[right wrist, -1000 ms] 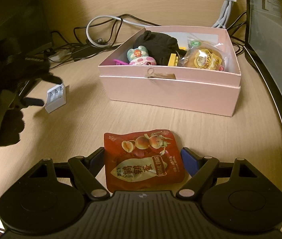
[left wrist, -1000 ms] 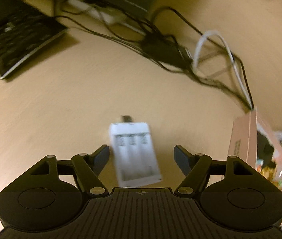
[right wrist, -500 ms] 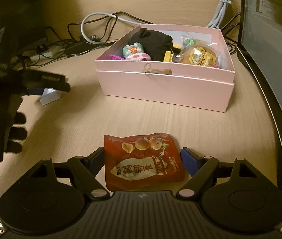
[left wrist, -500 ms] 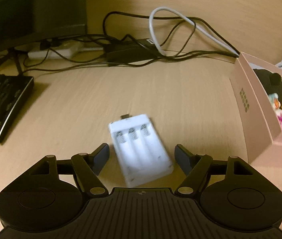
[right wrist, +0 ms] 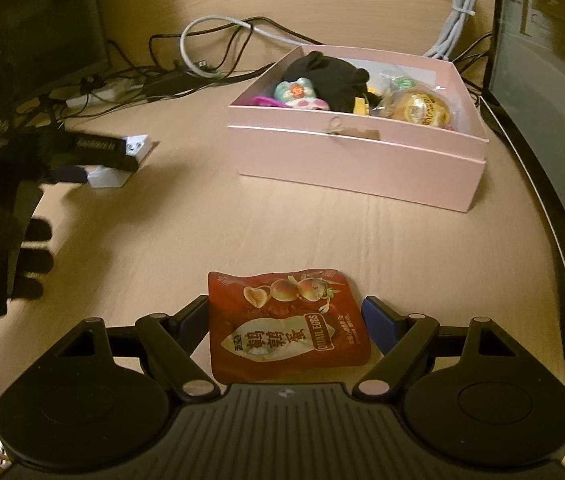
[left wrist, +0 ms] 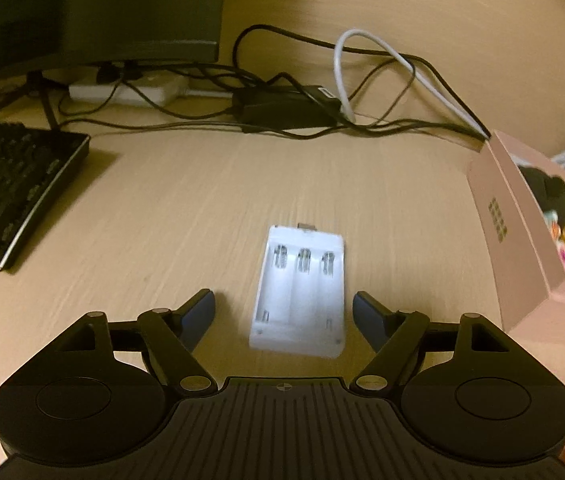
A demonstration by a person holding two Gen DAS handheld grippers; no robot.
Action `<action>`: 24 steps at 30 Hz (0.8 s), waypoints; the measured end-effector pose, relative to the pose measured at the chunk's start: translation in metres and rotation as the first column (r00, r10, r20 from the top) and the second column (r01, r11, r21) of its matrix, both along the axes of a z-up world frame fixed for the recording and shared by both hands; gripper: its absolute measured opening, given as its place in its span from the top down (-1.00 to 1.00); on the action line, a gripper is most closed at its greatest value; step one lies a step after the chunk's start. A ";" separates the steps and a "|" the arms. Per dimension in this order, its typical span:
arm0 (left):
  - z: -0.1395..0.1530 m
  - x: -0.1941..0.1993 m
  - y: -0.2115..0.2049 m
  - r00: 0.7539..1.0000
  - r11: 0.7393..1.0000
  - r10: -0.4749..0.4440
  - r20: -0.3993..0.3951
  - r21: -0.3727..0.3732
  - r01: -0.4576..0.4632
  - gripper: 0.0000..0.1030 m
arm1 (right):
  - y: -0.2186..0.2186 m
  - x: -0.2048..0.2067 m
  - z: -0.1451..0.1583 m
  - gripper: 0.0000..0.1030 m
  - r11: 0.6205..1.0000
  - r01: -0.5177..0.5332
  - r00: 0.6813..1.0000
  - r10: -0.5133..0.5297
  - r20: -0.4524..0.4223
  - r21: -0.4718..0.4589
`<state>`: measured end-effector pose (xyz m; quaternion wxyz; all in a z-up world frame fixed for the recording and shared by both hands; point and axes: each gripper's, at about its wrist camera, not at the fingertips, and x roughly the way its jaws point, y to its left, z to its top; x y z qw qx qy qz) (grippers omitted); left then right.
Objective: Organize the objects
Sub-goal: 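Close the left tool on the white battery charger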
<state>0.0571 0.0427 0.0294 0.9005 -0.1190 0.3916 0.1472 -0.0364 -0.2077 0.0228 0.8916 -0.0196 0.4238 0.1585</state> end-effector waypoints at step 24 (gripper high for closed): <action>0.000 -0.033 -0.024 0.953 0.950 -0.296 -0.057 0.083 0.300 -0.02 | -0.016 -0.019 0.025 -0.59 0.996 0.034 0.997 -0.029 0.066 -0.083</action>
